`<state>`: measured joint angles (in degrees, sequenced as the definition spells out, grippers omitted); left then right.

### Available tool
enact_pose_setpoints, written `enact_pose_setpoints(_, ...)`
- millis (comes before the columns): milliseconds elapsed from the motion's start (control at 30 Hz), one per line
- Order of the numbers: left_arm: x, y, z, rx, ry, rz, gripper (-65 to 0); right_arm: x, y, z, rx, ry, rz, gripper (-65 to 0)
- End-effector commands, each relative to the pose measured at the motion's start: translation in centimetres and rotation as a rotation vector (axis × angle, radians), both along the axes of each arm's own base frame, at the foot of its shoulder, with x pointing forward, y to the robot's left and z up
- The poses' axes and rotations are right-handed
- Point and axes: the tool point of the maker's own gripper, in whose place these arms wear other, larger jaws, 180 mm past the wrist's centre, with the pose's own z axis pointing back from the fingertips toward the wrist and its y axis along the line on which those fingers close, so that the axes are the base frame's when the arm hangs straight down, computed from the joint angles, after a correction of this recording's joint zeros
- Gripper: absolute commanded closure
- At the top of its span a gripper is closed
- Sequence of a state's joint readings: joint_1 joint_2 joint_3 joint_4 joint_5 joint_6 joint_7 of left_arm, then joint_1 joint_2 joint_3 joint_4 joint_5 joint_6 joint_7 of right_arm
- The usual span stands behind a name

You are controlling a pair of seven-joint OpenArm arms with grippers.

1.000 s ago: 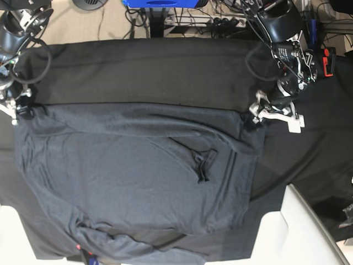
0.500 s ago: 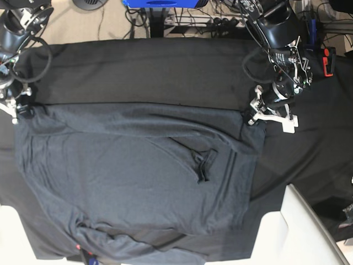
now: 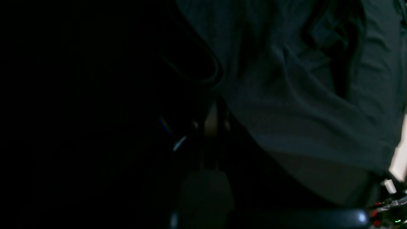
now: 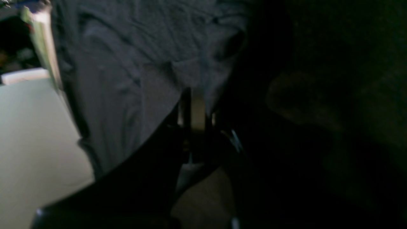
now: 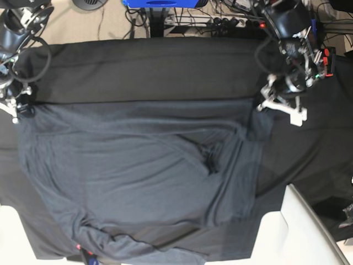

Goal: Fold the T-shirt properly
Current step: 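Pull the collar edge with both grippers back toward the robot, stretching the shirt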

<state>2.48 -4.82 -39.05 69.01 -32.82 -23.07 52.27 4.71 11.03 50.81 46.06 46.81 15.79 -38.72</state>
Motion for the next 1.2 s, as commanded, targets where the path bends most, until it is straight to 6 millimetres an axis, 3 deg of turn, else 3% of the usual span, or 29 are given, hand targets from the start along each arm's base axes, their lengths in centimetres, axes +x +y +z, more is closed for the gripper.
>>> enact_pose_setpoints(0,0.5,0.9,1.0,0.026,-0.03,-0.005,0.0,-0.2,-1.2,0.7,-0.037,0.003,0.006,0.0)
enact_pose_setpoints(200,-1.6,1.4,2.0,0.085,-0.027,-0.03,0.0,-0.8,-2.2,3.1,-0.087,0.001,0.043,0.0)
enact_pose_setpoints(467,-4.4,0.4,3.3,-0.004,-0.081,0.005,0.0,-2.9,-1.7,3.9,-0.141,0.011,0.071,0.0)
enact_pose_setpoints(667,-6.3,0.7,3.8,0.03,-0.067,-0.01,0.0,-4.5,-1.9,4.7,-0.193,0.019,0.084,0.0)
enact_pose_setpoints(1067,-9.2,0.8,3.5,0.057,-0.021,-0.023,0.0,-6.9,-1.4,3.5,-0.184,0.068,0.091,0.0)
enact_pose_setpoints(1167,-9.7,0.9,3.4,0.06,-0.009,-0.023,0.0,-7.0,-1.6,4.0,-0.203,0.064,0.098,0.0)
